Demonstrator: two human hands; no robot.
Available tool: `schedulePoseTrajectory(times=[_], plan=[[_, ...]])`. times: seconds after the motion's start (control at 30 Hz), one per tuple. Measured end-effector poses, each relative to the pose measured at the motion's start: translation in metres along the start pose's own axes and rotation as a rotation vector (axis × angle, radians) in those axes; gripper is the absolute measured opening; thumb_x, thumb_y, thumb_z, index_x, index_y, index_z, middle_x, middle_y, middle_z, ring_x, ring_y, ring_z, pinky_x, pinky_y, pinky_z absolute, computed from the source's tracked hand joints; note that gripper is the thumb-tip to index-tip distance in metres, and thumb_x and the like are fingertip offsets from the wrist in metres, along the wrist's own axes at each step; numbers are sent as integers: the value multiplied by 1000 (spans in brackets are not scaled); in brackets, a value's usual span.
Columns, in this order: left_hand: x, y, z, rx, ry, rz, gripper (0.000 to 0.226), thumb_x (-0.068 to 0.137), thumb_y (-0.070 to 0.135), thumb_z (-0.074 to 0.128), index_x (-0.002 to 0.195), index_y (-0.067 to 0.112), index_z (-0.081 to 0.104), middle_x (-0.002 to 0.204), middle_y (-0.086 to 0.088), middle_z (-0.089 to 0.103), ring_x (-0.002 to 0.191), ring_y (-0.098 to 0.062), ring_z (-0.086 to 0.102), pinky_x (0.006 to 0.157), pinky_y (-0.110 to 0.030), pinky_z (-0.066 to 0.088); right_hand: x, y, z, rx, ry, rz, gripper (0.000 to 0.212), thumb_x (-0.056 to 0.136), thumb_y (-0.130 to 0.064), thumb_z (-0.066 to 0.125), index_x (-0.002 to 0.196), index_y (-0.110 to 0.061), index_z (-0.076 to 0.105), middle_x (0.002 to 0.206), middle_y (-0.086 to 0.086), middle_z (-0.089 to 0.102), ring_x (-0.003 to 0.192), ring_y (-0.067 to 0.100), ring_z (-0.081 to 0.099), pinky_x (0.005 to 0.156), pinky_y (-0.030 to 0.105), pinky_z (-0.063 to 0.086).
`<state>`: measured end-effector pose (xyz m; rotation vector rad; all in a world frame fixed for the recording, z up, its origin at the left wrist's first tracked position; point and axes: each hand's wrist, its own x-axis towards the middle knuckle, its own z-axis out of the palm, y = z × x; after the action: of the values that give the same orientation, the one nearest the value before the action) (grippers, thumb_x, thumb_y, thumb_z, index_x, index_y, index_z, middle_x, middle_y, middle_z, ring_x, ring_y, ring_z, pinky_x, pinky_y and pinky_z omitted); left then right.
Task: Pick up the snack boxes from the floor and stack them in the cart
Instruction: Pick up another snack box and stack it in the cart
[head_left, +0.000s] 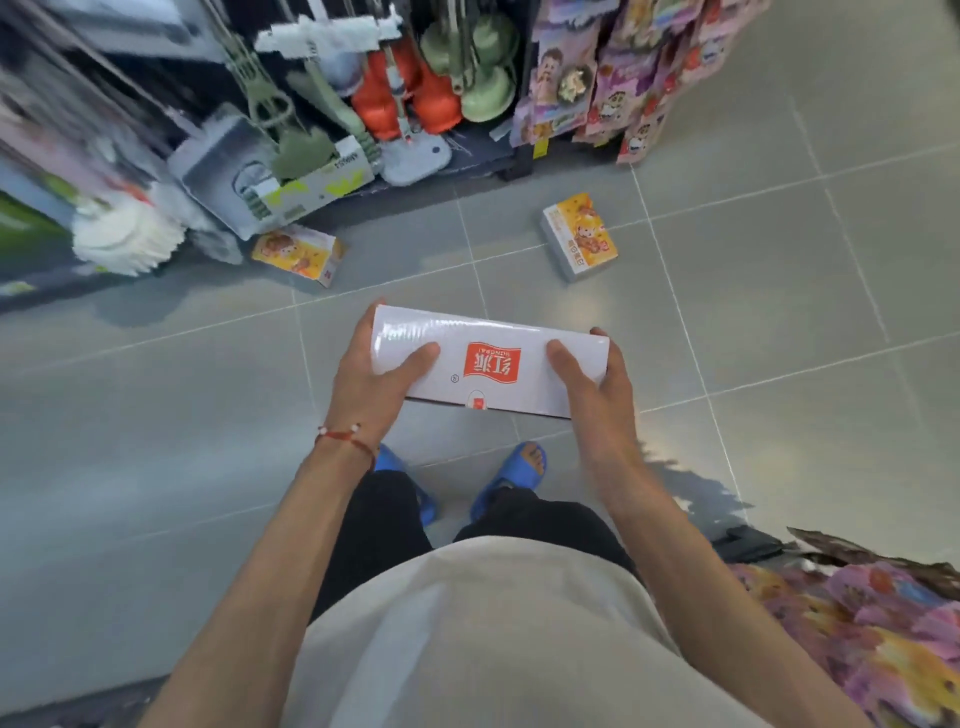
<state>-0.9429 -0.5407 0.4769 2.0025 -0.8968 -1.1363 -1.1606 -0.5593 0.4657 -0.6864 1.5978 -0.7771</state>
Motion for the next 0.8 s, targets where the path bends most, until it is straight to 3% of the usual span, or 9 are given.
schedulePoseTrajectory(times=[0.13, 0.27, 0.37, 0.4, 0.5, 0.6, 0.73, 0.8], plan=[[-6, -21, -51, -86, 90, -48, 64, 91, 35, 71, 147, 25, 41, 128, 1, 61, 105, -12, 64, 82, -13, 52, -15, -6, 49, -111, -104, -53, 56, 97, -36, 72, 146, -26, 46, 124, -5, 65, 107, 7, 65, 82, 16, 53], [-15, -49, -115, -137, 212, -86, 56, 93, 31, 69, 143, 23, 45, 119, 3, 59, 97, -7, 63, 70, -3, 47, -37, -6, 114, -188, -232, -62, 68, 91, -36, 78, 149, -29, 42, 129, -3, 66, 113, 12, 68, 97, 32, 58], [-22, -77, -169, -221, 301, -129, 58, 93, 34, 67, 145, 26, 43, 122, 1, 58, 106, -18, 63, 87, -23, 55, -59, -2, 171, -244, -328, -54, 79, 83, -39, 85, 148, -35, 41, 128, -6, 67, 113, 16, 69, 98, 40, 60], [-23, -88, -187, -244, 333, -144, 58, 93, 34, 68, 146, 27, 43, 123, 0, 59, 109, -21, 62, 91, -30, 56, -66, 0, 190, -267, -355, -62, 78, 82, -37, 86, 147, -36, 41, 126, -7, 67, 113, 16, 69, 98, 40, 60], [-30, -117, -239, -300, 411, -183, 58, 93, 35, 69, 144, 28, 44, 123, -2, 59, 106, -19, 63, 90, -32, 57, -91, 6, 248, -305, -429, -100, 70, 84, -29, 85, 140, -35, 44, 120, -11, 67, 111, 16, 69, 91, 32, 62], [-37, -148, -289, -351, 503, -225, 61, 91, 37, 70, 145, 29, 44, 126, -2, 60, 112, -23, 62, 99, -41, 54, -114, 12, 304, -316, -500, -98, 68, 83, -21, 87, 136, -30, 44, 123, -8, 67, 110, 14, 70, 91, 33, 62], [-47, -179, -346, -418, 603, -274, 65, 90, 35, 72, 148, 27, 42, 130, -2, 60, 115, -23, 61, 102, -42, 52, -140, 17, 375, -365, -588, -100, 72, 85, -17, 85, 137, -26, 36, 123, -9, 59, 108, 9, 66, 76, 16, 58], [-49, -189, -370, -446, 634, -297, 67, 90, 33, 72, 149, 27, 41, 131, 0, 59, 116, -22, 60, 103, -42, 51, -149, 19, 407, -391, -627, -96, 70, 86, -17, 84, 135, -26, 35, 124, -8, 58, 108, 9, 65, 73, 14, 56]])
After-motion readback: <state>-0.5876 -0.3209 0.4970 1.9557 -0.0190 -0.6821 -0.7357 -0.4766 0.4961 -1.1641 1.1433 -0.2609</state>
